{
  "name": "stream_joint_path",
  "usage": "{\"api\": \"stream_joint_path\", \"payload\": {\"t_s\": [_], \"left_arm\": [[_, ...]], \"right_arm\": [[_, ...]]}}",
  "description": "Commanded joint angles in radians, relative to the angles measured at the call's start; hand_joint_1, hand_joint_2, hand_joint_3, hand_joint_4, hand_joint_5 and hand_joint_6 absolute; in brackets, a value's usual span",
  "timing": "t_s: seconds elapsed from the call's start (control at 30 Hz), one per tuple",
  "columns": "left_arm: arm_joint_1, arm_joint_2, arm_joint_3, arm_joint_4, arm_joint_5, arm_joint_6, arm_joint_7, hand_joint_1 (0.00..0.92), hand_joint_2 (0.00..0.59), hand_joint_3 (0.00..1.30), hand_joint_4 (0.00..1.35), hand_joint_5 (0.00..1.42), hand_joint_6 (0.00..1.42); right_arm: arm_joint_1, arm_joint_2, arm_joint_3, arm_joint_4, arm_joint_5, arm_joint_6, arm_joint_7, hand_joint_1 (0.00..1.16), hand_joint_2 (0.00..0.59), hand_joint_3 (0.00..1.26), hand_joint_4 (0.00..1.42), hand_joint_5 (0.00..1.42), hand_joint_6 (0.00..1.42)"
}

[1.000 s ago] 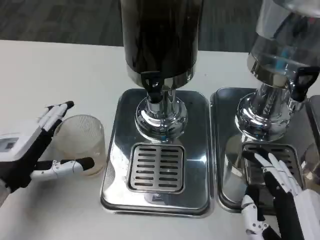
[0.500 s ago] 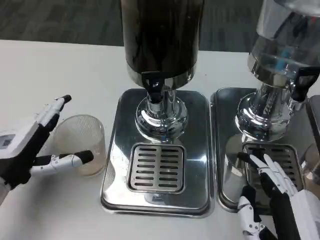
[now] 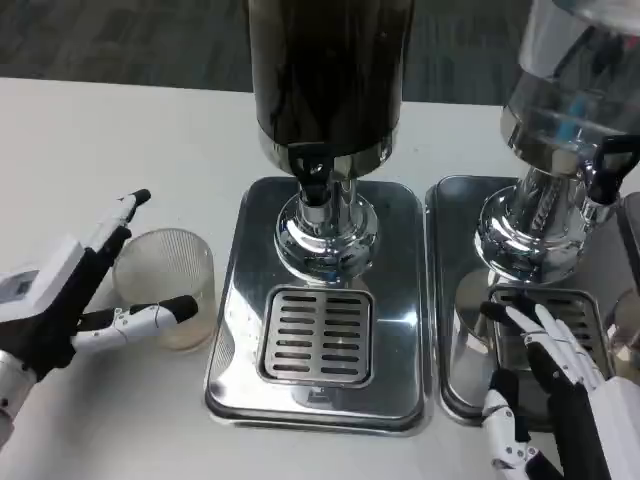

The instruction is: Grasp the cup under the faucet to collect the drink, then remove the cup.

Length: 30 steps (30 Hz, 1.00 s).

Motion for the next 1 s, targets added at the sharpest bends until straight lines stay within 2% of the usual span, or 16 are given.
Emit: {"api": "stream_joint_path", "payload": {"t_s": [0.03, 0.47, 0.83, 1.0], "left_arm": [[0.006, -0.007, -0.023, 0.005, 0.030, -0.004, -0.019, 0.064, 0.020, 0.01, 0.00, 0.18, 0.36], [0.011, 0.008, -0.036, 0.012, 0.044, 0.017, -0.007, 0.070, 0.000, 0.00, 0.00, 0.14, 0.33], [0.011, 0.001, -0.034, 0.024, 0.049, 0.038, -0.002, 0.079, 0.000, 0.00, 0.00, 0.14, 0.31], [0.015, -0.019, -0.011, 0.031, 0.015, 0.031, -0.023, 0.095, 0.000, 0.00, 0.00, 0.15, 0.32]], "right_arm": [[0.009, -0.007, -0.007, -0.005, 0.004, -0.015, 0.006, 0.32, 0.586, 0.22, 0.09, 0.07, 0.08], [0.003, -0.008, -0.006, -0.002, 0.011, -0.016, 0.018, 0.29, 0.584, 0.22, 0.10, 0.08, 0.08], [-0.002, -0.007, -0.011, -0.006, 0.022, -0.014, 0.033, 0.28, 0.583, 0.22, 0.10, 0.09, 0.08], [0.000, -0.005, -0.013, -0.007, 0.026, -0.014, 0.035, 0.27, 0.586, 0.23, 0.10, 0.09, 0.08]]}}
